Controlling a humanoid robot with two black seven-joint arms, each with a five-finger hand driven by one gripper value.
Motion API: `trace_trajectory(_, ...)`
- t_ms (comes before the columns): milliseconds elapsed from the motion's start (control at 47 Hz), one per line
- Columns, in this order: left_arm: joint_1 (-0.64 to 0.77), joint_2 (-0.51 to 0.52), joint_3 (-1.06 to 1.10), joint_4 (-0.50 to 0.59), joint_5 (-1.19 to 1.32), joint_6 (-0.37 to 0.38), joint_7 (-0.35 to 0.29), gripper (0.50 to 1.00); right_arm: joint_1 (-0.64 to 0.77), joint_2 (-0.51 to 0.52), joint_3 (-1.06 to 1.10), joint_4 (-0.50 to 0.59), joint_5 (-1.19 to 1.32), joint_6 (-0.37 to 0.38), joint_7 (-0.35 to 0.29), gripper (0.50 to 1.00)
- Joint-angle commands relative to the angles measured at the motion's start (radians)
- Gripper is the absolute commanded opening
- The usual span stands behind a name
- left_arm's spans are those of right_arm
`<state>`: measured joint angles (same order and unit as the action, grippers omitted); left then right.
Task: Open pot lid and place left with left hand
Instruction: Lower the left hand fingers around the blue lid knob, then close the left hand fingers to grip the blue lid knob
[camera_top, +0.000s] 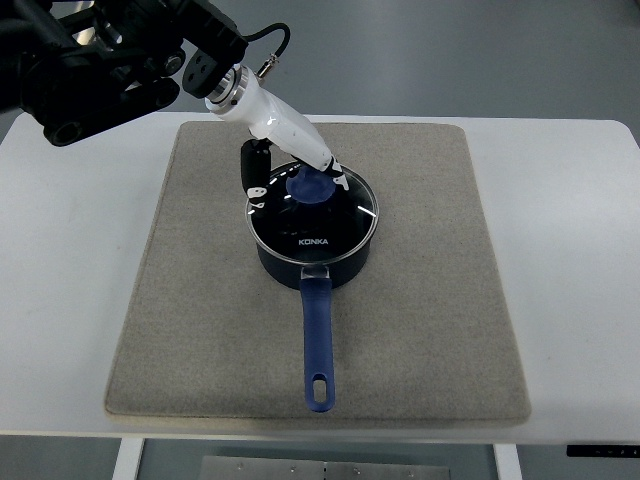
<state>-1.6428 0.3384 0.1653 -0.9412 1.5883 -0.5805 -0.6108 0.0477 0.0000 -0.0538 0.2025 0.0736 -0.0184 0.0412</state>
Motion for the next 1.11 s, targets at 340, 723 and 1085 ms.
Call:
trace_trajectory(340,0.000,-0.019,-0.009,0.039,-0.021,-0.010,0.000,0.981,0.000,0.000,0.000,0.000,0.000,0.000,0.000,0.915)
trace_trajectory(723,-0.022,-0.018,-0.010,0.050,-0.086,-0.030,0.000,0.981,0.000,0.000,0.000,0.000,0.000,0.000,0.000,0.915)
trace_trajectory(1085,-0.031,-0.012,0.003,0.047,-0.082,-0.030,0.000,0.981,0.000,0.000,0.000,0.000,0.000,0.000,0.000,0.915)
